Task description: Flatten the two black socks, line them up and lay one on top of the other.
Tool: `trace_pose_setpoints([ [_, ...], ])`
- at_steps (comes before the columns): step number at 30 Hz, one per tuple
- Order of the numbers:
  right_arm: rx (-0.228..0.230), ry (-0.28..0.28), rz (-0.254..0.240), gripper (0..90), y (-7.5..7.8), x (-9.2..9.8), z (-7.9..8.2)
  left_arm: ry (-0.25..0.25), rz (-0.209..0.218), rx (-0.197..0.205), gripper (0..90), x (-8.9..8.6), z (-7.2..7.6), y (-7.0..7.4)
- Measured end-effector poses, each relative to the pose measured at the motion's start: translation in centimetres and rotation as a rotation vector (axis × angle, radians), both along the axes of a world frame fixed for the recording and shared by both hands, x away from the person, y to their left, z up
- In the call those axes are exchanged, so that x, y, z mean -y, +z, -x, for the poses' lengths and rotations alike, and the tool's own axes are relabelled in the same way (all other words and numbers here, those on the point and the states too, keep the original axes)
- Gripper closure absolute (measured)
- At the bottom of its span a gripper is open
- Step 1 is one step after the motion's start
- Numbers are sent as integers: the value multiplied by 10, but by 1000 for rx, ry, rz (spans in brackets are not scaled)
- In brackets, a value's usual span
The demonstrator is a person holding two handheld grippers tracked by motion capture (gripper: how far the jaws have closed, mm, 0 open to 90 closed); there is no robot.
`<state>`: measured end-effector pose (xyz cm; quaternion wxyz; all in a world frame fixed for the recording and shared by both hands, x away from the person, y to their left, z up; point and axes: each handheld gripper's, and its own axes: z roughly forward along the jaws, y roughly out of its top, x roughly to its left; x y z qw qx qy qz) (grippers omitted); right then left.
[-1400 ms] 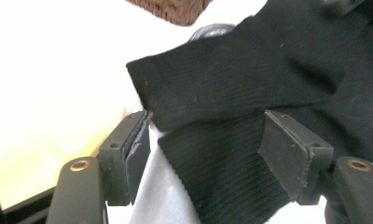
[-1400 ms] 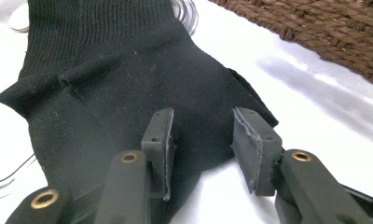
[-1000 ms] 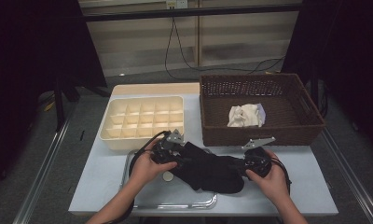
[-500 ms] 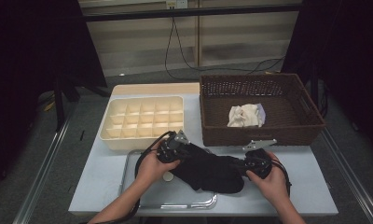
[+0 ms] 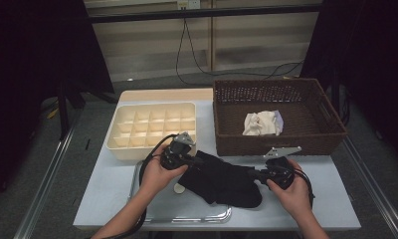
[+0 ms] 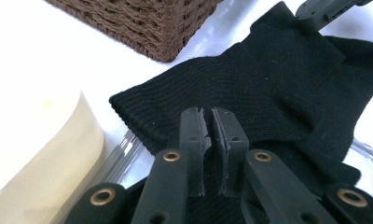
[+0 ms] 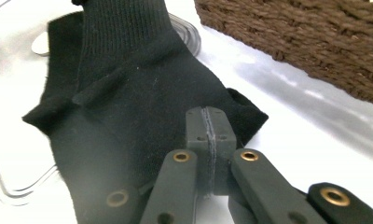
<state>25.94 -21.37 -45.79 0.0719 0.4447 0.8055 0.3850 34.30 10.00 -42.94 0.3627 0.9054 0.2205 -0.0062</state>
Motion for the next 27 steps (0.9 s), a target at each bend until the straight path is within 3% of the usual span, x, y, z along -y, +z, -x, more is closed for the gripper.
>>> trace_pose_setpoints([
  [5, 18, 7, -19, 900, 8, 1, 3, -8, -2, -11, 830, -8, 5, 2],
  [10, -1, 55, -32, 900, 10, -2, 9, -7, -4, -33, 828, -17, 11, -1],
  [13, -27, 72, -34, 892, 8, -4, 10, -29, -43, -45, 827, -17, 14, -10],
  [16, -28, 60, -30, 845, 8, -2, 9, -32, -86, -36, 826, -18, 14, -12],
  [22, -26, 9, -25, 779, 6, 11, 4, -13, -84, -56, 825, -22, 12, -15],
  [27, -54, 0, -8, 747, -3, 12, 0, -13, -85, -59, 821, -23, 11, -17],
])
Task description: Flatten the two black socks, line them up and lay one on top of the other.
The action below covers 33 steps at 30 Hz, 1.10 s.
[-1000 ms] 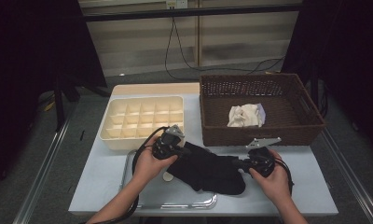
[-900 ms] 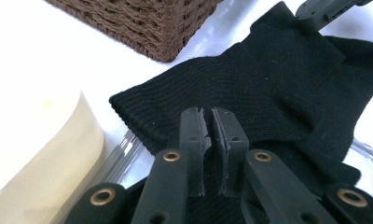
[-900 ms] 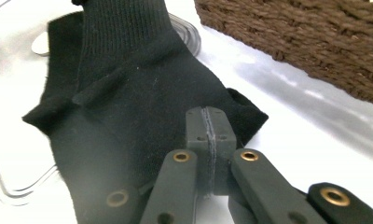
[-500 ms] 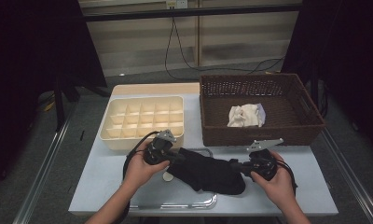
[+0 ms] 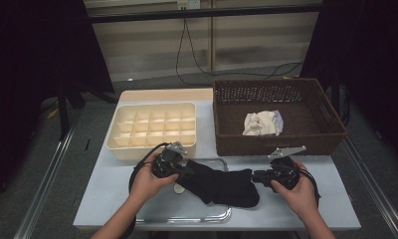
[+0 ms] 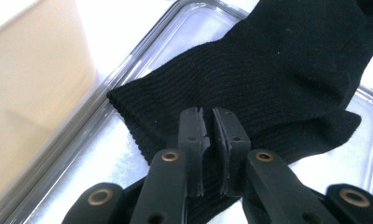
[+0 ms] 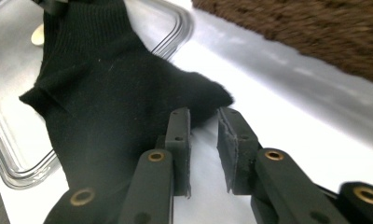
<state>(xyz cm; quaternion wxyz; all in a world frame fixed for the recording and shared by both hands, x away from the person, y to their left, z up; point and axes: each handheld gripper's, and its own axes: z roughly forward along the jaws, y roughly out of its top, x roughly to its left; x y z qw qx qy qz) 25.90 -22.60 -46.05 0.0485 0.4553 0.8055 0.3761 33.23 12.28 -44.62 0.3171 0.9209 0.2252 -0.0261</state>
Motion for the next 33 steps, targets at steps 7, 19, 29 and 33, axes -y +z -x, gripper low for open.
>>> trace_pose_setpoints([
  [7, 25, 50, 13, 759, 2, -24, -5, 10, 8, -7, 820, 3, 1, -2],
  [19, 49, 85, 55, 628, -1, -51, -11, -12, -3, -4, 811, 3, -1, -2],
  [29, 22, 66, 61, 618, -13, -57, -15, -16, -7, -5, 805, 4, 0, -3],
  [33, 19, 81, 63, 804, -12, -56, -13, -5, 0, -8, 805, 5, 0, -4],
])
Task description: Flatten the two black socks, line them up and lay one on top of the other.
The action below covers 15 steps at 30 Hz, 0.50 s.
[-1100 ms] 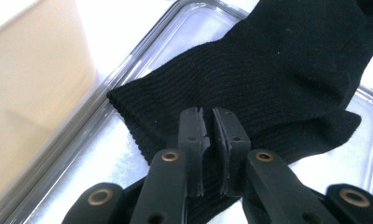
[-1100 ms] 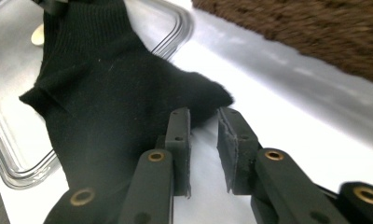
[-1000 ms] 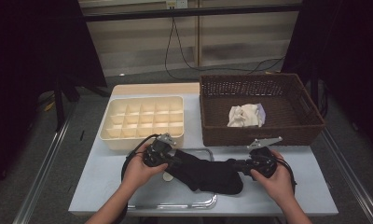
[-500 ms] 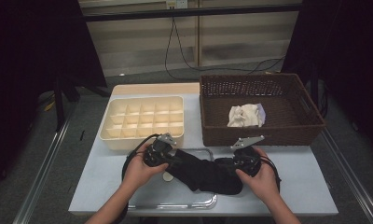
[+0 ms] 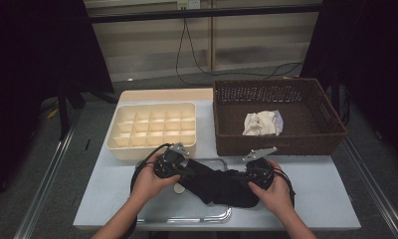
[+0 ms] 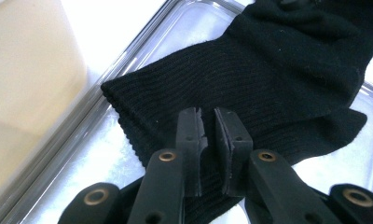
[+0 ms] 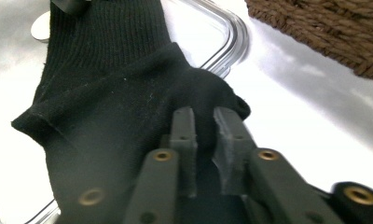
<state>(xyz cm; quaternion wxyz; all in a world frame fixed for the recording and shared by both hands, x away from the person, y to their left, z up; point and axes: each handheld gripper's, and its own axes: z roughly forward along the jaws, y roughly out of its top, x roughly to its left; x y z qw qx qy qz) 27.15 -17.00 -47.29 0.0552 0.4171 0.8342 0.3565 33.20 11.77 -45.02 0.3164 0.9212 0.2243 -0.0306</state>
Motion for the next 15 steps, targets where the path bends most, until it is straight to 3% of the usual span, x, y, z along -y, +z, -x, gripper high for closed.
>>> trace_pose_setpoints([
  [9, 8, -23, -32, 837, 17, 14, 7, -7, -3, 4, 805, -1, 0, 0],
  [12, 3, -40, -20, 836, 18, 20, 10, -6, -2, 4, 805, -1, 0, 0],
  [14, -8, -51, -5, 801, 14, 25, 12, -7, -3, 5, 805, -1, 1, 0],
  [15, -17, -61, 12, 740, 11, 28, 13, 0, -1, 2, 805, 0, 1, 0],
])
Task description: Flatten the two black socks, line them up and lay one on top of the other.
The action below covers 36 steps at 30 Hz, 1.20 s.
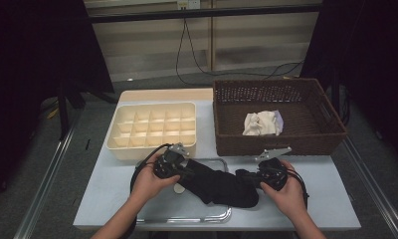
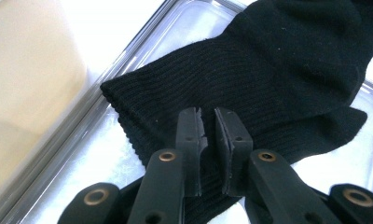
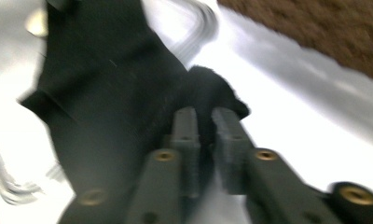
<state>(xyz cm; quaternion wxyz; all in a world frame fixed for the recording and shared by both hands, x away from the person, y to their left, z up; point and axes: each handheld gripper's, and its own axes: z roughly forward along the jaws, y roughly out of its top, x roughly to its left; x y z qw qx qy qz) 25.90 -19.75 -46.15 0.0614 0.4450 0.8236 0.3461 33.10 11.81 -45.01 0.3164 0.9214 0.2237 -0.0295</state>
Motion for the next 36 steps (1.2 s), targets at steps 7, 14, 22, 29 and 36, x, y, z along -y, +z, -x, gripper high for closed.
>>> trace_pose_setpoints([
  [7, -19, -30, 49, 498, -7, 11, 5, -5, 0, 0, 797, 0, 0, 0],
  [14, -16, -2, 93, 799, -5, 8, 9, -20, -10, 7, 794, 0, -1, 0],
  [22, -22, 14, 54, 880, -7, 10, 5, -4, 6, 6, 795, 0, -2, 0],
  [29, 25, -30, 46, 880, -7, 18, -11, 6, 18, 20, 793, 1, -6, 1],
  [36, 16, -53, 42, 881, -9, 27, -17, 8, 31, 30, 786, 3, -7, 1],
])
